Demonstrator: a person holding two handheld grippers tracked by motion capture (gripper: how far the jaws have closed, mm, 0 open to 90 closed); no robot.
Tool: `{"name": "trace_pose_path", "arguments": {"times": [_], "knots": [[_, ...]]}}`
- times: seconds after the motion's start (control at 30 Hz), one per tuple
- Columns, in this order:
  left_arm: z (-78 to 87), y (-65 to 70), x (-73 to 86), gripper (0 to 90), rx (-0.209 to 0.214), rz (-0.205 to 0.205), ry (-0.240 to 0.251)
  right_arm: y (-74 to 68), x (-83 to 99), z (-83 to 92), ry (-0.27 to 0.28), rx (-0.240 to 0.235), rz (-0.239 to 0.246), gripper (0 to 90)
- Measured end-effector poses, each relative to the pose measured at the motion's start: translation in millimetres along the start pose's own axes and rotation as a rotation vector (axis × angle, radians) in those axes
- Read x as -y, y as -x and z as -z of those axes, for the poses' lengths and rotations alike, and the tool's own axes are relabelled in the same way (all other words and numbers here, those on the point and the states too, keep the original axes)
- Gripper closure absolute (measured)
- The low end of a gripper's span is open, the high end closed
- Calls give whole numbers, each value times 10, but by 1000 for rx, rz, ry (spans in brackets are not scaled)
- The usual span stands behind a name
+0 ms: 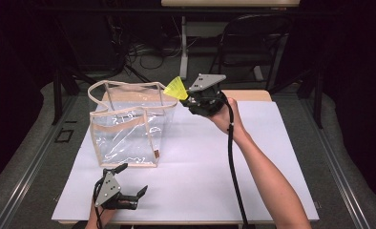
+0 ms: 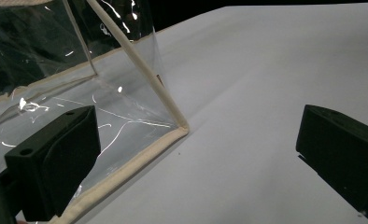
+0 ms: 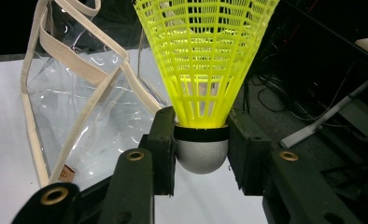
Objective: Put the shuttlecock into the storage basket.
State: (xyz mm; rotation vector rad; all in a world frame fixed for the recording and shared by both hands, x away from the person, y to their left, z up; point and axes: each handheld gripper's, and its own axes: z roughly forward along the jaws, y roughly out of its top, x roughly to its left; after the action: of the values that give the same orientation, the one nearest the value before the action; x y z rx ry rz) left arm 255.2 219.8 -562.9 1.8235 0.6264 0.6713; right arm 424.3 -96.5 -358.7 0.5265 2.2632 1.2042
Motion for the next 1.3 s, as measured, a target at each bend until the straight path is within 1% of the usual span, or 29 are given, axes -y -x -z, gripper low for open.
{"name": "trace_pose_path", "arguments": {"times": [0.43, 0.9, 1.3], "knots": [[3, 1, 0, 0, -1, 0, 0, -17, -138, -110, -21, -20, 26, 647], [4, 3, -1, 0, 0, -1, 1, -62, -230, -222, -33, -36, 37, 647], [1, 4, -1, 0, 2, -2, 0, -71, -297, -335, -64, -48, 48, 646]]}}
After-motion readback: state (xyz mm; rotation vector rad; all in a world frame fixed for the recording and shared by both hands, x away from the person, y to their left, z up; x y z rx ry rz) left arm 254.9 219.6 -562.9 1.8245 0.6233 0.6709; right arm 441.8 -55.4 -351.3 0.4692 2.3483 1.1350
